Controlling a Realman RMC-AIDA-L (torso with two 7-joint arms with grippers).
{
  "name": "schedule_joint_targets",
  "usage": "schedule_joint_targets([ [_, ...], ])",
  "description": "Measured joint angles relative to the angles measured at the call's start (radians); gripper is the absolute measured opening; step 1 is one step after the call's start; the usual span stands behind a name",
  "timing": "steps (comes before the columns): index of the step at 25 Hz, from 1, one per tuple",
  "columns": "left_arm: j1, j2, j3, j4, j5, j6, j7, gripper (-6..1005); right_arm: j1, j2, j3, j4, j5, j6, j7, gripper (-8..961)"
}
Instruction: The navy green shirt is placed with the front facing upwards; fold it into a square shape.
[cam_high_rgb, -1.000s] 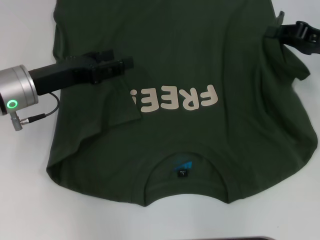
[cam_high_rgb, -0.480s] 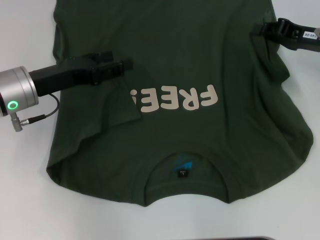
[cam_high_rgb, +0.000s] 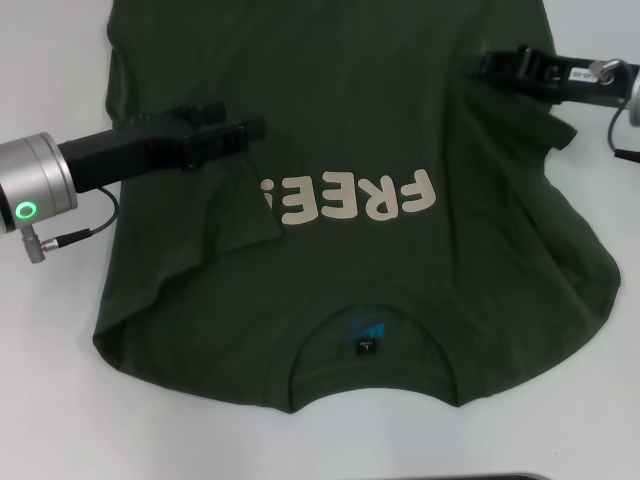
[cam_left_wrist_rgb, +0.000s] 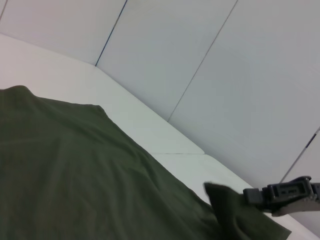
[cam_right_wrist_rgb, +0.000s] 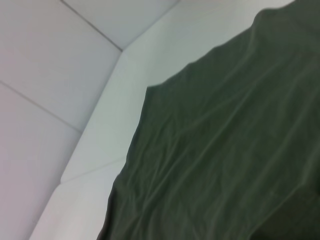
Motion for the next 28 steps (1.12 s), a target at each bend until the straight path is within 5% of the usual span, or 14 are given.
schedule_joint_targets([
  [9, 0.002, 0.000, 0.001, 0.000, 0.004, -0.006, 0.000, 796, -0.011, 0.014, -0.022, 0.004, 0.049, 0.033, -0.018, 510],
  [20, 0.004, 0.000, 0.000, -0.008, 0.004, -0.006, 0.001, 797, -0.056, 0.005, -0.009, -0.008, 0.093, 0.037, -0.092, 734],
  [28, 0.008, 0.000, -0.002, -0.011, 0.000, -0.006, 0.001, 797, -0.147, -0.017, -0.007, -0.013, 0.114, 0.058, -0.111, 733],
])
